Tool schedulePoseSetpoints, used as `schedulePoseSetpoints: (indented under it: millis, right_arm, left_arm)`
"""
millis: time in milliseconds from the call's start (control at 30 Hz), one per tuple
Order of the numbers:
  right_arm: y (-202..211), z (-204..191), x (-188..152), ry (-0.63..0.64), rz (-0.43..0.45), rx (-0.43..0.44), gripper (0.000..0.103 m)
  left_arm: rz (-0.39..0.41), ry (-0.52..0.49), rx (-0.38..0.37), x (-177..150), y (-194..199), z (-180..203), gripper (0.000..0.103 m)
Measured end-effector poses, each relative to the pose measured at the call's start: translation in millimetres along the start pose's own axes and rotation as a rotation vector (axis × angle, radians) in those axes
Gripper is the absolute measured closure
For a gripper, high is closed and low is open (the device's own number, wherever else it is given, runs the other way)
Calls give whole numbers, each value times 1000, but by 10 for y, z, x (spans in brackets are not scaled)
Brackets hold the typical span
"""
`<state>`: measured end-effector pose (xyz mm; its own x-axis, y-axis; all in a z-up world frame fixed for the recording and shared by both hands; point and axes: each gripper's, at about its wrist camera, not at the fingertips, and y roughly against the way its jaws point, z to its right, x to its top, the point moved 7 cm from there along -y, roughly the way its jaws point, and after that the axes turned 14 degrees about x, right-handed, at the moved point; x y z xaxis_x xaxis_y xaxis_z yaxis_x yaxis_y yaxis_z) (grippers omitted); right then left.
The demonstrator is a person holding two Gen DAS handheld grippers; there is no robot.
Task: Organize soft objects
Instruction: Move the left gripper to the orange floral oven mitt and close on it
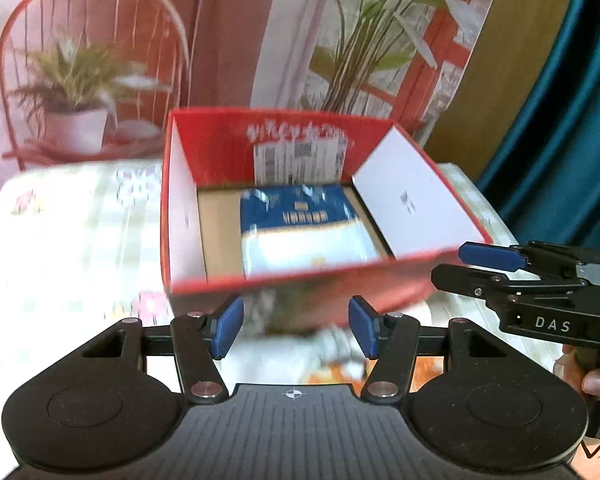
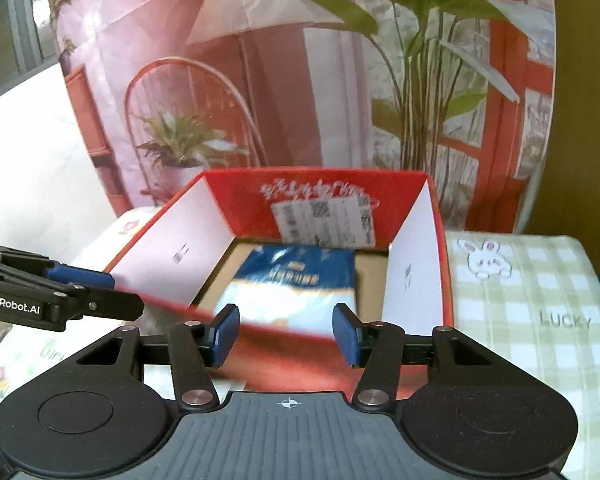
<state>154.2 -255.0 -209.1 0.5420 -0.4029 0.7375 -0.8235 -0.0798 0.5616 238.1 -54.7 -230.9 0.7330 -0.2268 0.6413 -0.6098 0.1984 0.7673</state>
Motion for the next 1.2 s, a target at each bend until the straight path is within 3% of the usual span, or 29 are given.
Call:
schedulePoseSetpoints:
  millis: [533, 1000, 1200]
  right_arm:
    - [106, -134, -843, -75, -172, 22, 46]
    - [126, -110, -1084, -166, -239, 64, 30]
    - [88, -108, -1091, -206, -242, 104, 33]
  left_arm:
    - [-177, 71, -72, -652, -137, 65, 43]
    - [-239, 102, -172, -767, -250, 143, 46]
    - [-260, 119, -209, -786, -298, 174, 49]
